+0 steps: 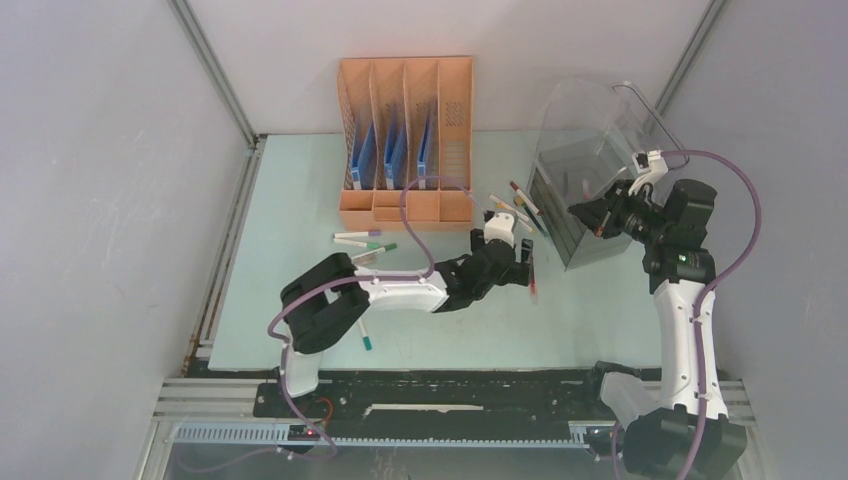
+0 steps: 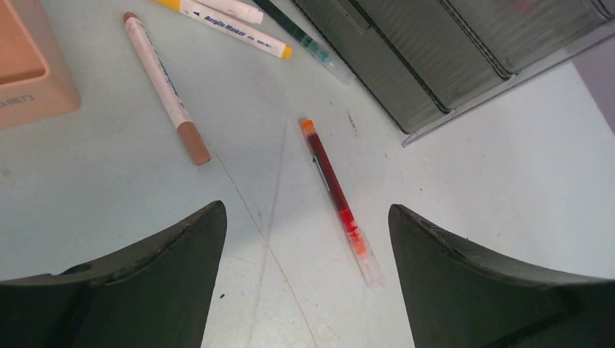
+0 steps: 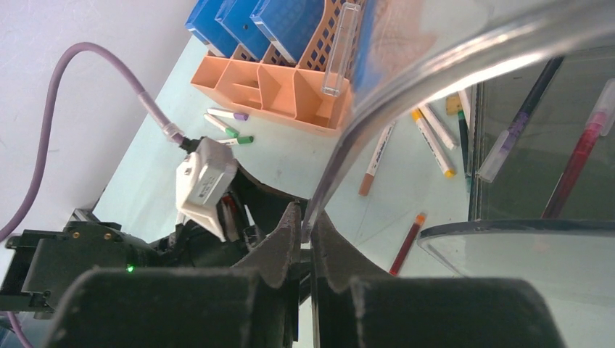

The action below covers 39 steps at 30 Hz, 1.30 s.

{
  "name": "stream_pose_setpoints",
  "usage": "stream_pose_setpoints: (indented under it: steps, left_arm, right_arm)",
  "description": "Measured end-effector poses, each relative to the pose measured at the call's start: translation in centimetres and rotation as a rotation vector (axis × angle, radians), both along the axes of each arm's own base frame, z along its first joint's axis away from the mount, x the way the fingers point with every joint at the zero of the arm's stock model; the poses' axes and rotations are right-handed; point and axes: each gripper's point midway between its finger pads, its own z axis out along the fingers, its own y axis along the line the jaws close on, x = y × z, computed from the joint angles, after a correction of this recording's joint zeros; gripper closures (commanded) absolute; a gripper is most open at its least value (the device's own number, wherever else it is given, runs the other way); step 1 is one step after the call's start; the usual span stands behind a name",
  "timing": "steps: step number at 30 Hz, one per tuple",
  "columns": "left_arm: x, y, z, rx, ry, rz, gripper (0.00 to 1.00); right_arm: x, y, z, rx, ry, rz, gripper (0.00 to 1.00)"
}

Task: Organize the desk
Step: Pick up the stationery from the center of the board.

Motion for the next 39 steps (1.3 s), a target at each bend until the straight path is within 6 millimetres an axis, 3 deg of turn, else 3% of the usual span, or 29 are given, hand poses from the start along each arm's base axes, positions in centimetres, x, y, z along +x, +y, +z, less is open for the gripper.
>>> stream_pose_setpoints:
  steps: [4,17,39]
  left_arm:
    - [0.4,-0.7,-0.5,0.061,0.038,0.041,0.12]
    - [-1.1,-0.9,-3.1,0.161,0.104,0.001,0.16]
    - [-2.3,-1.7,-4.8,0.180,0.143,-0.084,0.15]
  right_arm:
    - [0.0,0.0,0.0,0.000,0.000,0.001,0.91]
    - [0.0,0.0,0.0,0.000,0.000,0.002,0.91]
    - [0.0,0.1,0.0,0.000,0.000,0.003,0.91]
